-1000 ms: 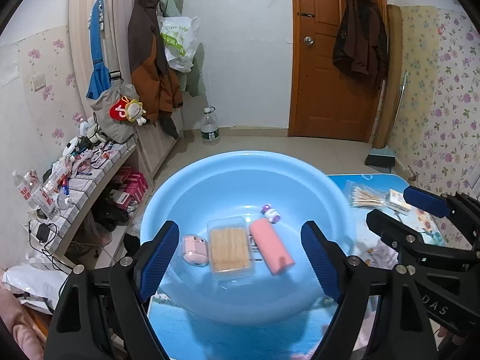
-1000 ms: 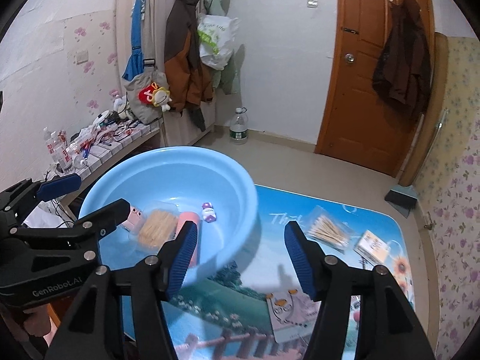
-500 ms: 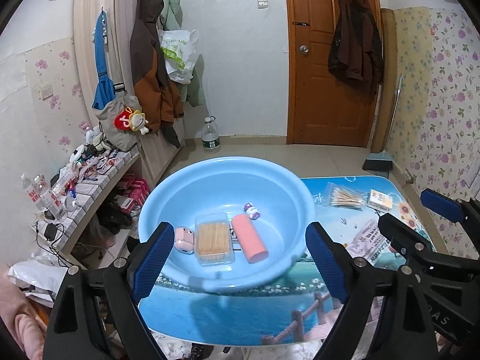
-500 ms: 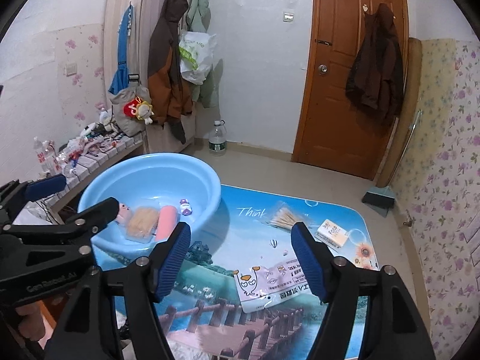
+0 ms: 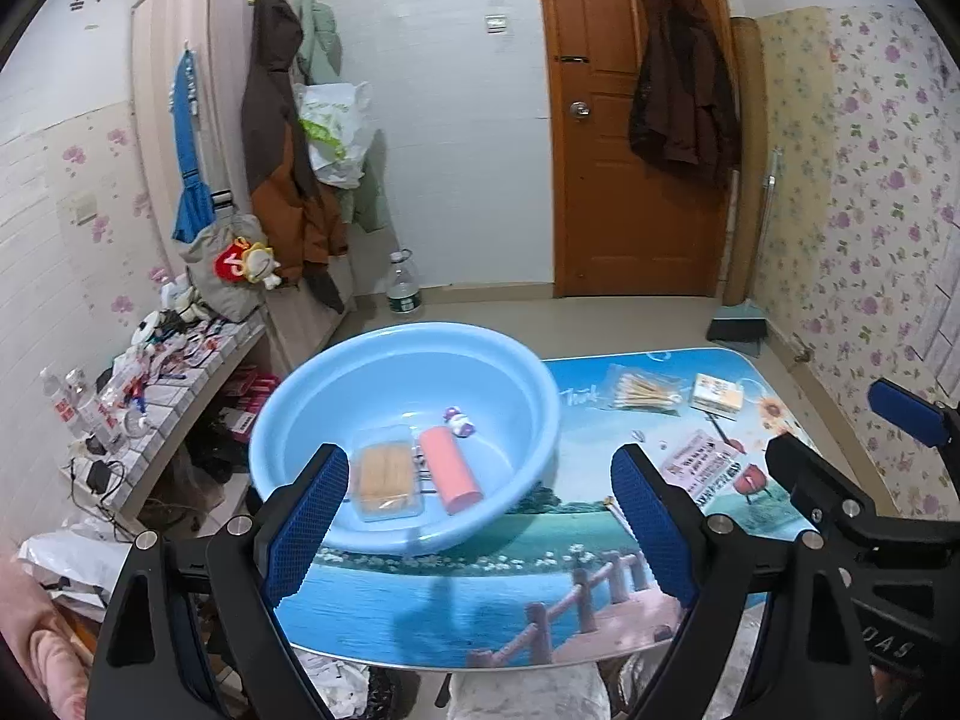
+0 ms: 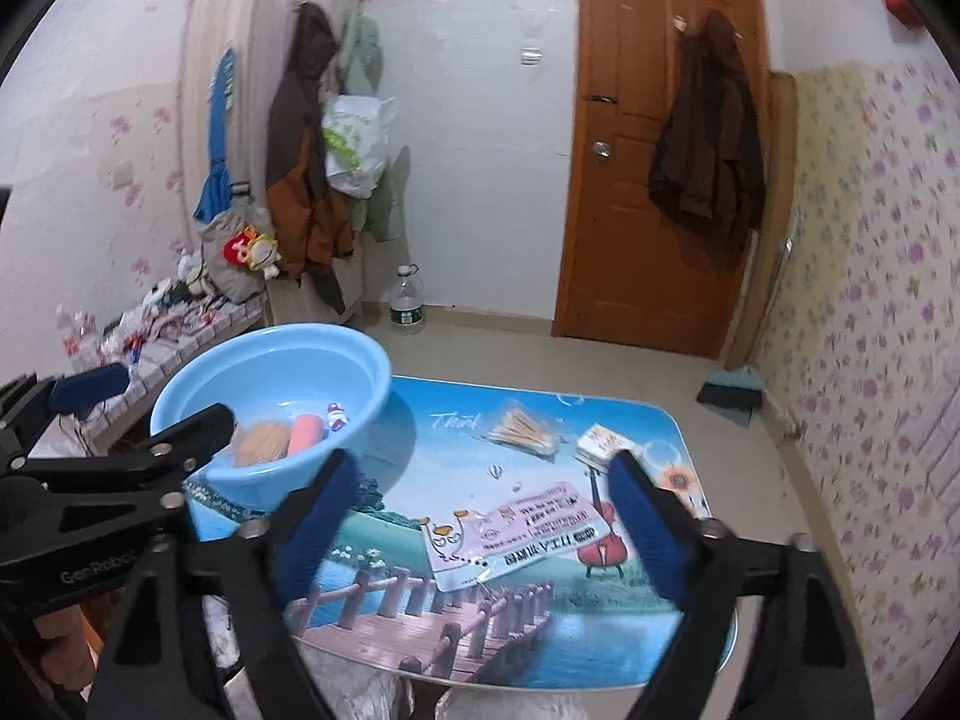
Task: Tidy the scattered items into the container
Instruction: 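Withdraw both grippers from the basin back toward the table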
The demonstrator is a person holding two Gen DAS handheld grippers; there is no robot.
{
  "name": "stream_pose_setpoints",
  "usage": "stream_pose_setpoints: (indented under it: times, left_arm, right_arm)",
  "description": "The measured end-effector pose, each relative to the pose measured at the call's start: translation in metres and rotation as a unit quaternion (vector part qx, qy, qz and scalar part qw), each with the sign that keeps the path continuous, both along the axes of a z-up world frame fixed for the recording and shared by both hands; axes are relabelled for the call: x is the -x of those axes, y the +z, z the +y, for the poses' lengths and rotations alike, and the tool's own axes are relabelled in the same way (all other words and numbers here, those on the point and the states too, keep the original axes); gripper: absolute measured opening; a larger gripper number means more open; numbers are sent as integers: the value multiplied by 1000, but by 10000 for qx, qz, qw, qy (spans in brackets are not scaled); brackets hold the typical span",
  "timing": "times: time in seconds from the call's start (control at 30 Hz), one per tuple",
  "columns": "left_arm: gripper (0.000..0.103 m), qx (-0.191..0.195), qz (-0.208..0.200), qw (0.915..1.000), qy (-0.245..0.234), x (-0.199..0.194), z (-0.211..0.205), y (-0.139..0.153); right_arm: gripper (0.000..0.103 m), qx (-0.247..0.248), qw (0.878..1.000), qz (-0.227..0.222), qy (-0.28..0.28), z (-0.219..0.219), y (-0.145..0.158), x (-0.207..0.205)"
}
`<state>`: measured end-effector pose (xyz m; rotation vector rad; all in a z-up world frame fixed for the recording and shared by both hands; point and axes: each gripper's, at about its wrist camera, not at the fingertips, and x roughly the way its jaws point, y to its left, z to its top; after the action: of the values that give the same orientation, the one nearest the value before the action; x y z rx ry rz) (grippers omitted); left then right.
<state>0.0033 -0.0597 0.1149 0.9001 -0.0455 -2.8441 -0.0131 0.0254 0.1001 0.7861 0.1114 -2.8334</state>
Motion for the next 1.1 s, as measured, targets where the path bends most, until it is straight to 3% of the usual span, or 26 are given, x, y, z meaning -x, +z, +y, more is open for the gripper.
stream_pose_setpoints:
  times: [0.07,0.43,0.77,1.1]
  left_arm:
    - [99,26,22,10000,-85,-1,5,0]
    - [103,-10,-88,9996,-282,1,19,-12]
    - [103,-317,-268,9984,-373,3,20,-26]
    - [103,-139,-270,9981,-539,7,33,-26]
  right_arm:
    - [103,88,9999,25,-82,11,-1,-2]
    - [103,247,9979,31,-595,67,-11,-6]
    - [103,216,9984,-165,-487,79,-32,-8]
    - [103,65,9978,-264,-613,87,-44,0]
